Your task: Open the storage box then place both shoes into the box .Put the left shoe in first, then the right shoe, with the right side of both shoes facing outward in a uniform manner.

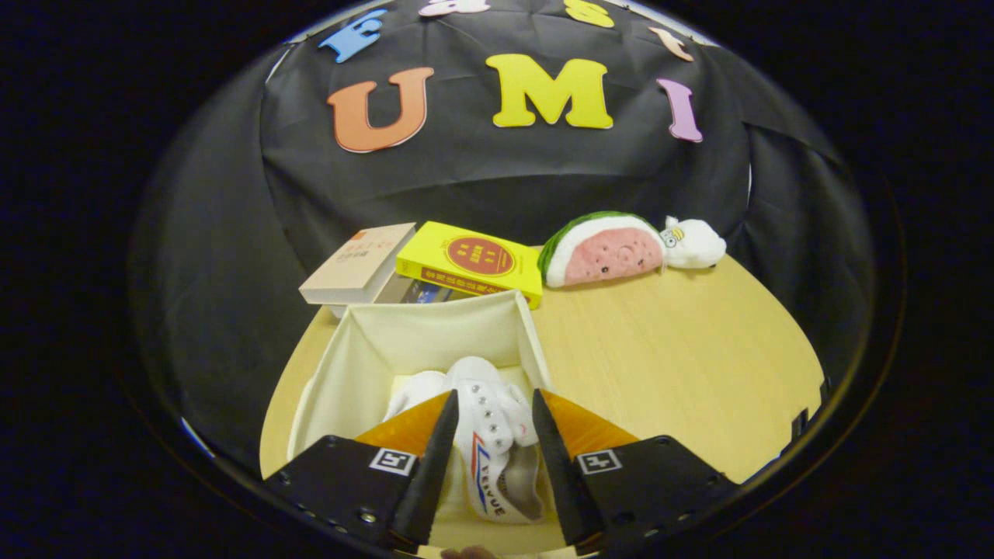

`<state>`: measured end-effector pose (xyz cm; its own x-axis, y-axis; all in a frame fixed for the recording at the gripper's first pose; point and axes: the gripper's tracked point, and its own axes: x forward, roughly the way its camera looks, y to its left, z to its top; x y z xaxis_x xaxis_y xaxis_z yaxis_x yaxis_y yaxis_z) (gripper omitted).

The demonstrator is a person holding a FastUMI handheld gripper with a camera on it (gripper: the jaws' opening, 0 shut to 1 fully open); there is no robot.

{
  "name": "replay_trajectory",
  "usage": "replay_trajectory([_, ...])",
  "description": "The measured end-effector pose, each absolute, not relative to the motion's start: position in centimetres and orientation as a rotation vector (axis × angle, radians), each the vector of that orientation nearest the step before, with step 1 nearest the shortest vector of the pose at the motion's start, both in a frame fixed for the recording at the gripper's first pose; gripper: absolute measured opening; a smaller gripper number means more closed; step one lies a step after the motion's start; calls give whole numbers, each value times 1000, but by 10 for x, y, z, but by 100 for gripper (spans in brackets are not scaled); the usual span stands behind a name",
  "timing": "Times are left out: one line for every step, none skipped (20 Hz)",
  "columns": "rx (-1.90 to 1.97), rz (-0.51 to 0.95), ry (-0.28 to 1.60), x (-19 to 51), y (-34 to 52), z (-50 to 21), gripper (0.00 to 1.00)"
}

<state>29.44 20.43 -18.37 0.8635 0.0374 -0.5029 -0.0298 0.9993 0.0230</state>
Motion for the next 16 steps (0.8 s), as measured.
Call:
replay_trajectory([-14,28,490,292,199,-177,75])
replay_trajectory([-45,11,444,289,189,-171,82])
replay_trajectory([-53,14,400,285,187,-165,89])
replay_trajectory([-43,31,358,278,187,-159,96])
replay_trajectory([-35,39,319,272,182,-154,98])
replay_trajectory([-28,42,277,265,175,-145,98])
replay_trajectory([-22,33,226,257,165,-136,97])
replay_trajectory([-28,18,169,250,154,-127,97])
replay_trajectory([-40,-15,118,243,138,-122,97])
replay_trajectory([-42,-47,71,234,122,-118,97])
replay_trajectory([-45,-64,29,227,111,-115,97])
replay_trajectory([-44,-68,-14,218,102,-112,97])
replay_trajectory([-48,-68,-64,209,96,-107,97])
replay_trajectory([-61,-77,-123,200,86,-100,97])
replay_trajectory([-75,-84,-173,191,76,-95,97])
replay_trajectory([-92,-87,-213,177,70,-94,96])
